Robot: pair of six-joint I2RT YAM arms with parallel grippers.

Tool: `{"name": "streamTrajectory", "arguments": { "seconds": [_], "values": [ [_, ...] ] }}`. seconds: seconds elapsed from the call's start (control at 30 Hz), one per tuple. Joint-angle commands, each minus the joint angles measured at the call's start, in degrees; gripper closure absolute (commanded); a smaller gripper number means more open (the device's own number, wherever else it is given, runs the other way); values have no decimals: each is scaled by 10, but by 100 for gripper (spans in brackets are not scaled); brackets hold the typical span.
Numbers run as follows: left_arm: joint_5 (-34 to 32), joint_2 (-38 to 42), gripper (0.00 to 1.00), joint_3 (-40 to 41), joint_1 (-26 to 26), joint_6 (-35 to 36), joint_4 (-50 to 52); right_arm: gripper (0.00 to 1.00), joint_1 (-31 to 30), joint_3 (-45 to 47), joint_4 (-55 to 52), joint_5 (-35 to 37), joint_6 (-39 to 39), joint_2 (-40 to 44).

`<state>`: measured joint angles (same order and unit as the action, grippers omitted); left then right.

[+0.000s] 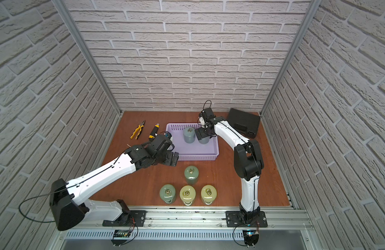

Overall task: Take the tea canister out of the basket
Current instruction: Pick up the tea canister from the basket.

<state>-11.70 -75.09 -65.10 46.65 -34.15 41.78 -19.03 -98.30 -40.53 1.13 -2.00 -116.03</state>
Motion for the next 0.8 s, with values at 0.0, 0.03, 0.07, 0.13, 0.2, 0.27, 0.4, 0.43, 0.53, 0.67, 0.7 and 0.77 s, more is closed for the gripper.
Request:
{"name": "streamTrajectory", "arguments": {
  "seconds": [0.0, 0.03, 0.07, 0.13, 0.2, 0.27, 0.4, 0.43, 0.53, 0.67, 0.7, 0.77],
  "values": [
    [-14, 16, 2, 10, -5, -14, 8, 0, 5, -22, 19, 2, 7, -17],
    [-15, 17, 2, 12, -5, -17, 10, 0, 5, -27, 20, 1, 6, -23],
    [-16, 18, 2, 12, -5, -19, 13, 1, 6, -31, 20, 1, 4, -30],
    [-18, 21, 2, 14, -6, -23, 16, 0, 7, -38, 21, -2, 3, -42],
    [-22, 23, 2, 15, -6, -26, 19, 0, 7, -43, 22, -3, 1, -50],
    [-23, 25, 2, 16, -5, -29, 21, 0, 7, -46, 25, -4, -2, -57],
    [-27, 28, 2, 16, -5, -33, 25, 1, 7, -56, 22, -5, -3, -71],
    [-27, 29, 2, 17, -6, -34, 26, 2, 6, -58, 21, -6, -3, -74],
    [-28, 31, 2, 19, -6, -37, 26, 5, 7, -63, 17, -8, -5, -78],
    [-29, 31, 2, 22, -6, -39, 23, 11, 7, -62, 13, -6, -7, -78],
    [-29, 32, 2, 22, -6, -39, 23, 13, 7, -63, 11, -4, -8, -77],
    [-30, 31, 2, 23, -6, -38, 22, 17, 7, -62, 9, 0, -8, -76]
  ]
}}
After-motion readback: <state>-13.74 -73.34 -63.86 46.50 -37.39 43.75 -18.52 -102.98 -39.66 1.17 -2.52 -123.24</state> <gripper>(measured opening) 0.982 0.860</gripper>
